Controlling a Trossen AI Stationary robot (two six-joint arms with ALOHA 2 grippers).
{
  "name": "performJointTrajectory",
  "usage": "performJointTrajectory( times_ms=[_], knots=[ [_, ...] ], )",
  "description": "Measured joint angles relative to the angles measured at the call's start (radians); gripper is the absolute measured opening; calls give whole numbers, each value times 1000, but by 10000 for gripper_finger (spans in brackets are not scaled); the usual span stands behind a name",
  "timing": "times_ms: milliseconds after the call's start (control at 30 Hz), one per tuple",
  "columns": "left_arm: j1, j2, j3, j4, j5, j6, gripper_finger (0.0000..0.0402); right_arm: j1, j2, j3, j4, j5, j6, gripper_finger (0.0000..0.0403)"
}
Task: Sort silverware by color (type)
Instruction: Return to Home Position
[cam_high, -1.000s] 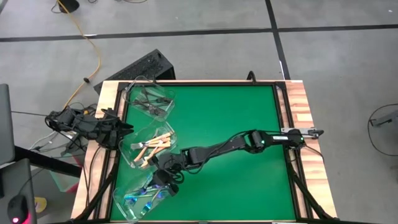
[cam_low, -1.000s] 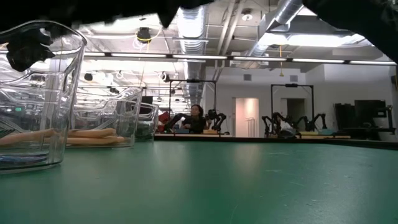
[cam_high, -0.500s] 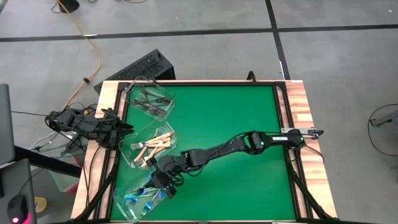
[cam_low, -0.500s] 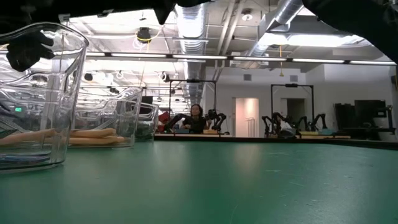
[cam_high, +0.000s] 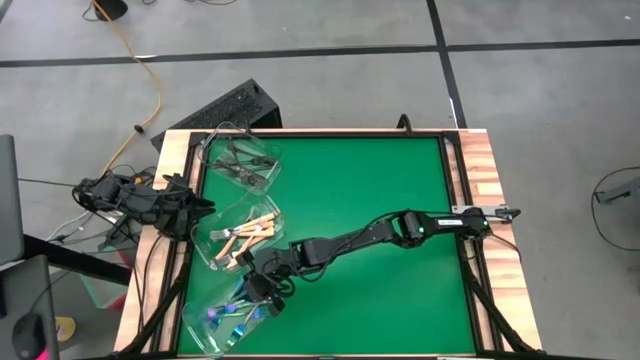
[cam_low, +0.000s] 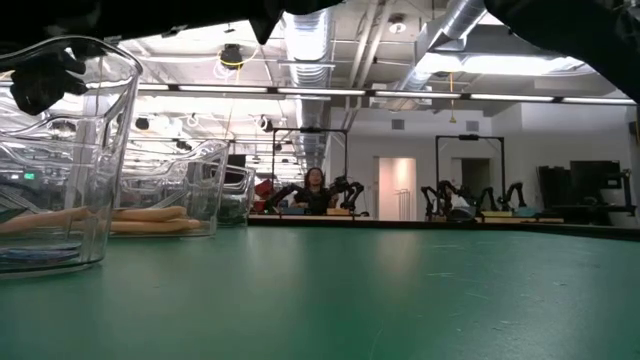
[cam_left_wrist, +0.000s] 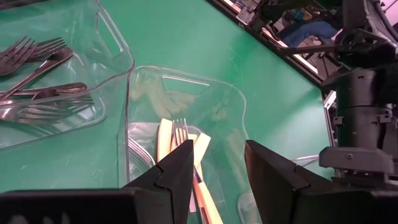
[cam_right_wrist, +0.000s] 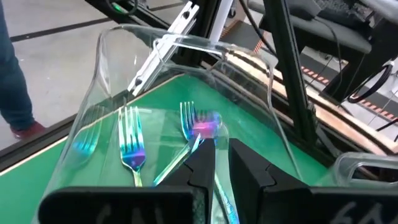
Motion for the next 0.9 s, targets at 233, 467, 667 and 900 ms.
performJointTrajectory(
  times_ms=[233, 467, 667, 900],
  knots=[
    [0, 0, 0, 0, -3, -4, 128, -7, -28, 3, -13, 2, 101, 67],
    [0, 0, 0, 0, -3, -12, 128, -18, -202, 10, -161, 127, -2, 66],
    [0, 0, 0, 0, -5, -23, 128, -27, -314, 3, -321, 304, 1, 66],
    [0, 0, 0, -1, -1, -50, 128, -53, -469, 8, -389, 346, 194, 66]
  ],
)
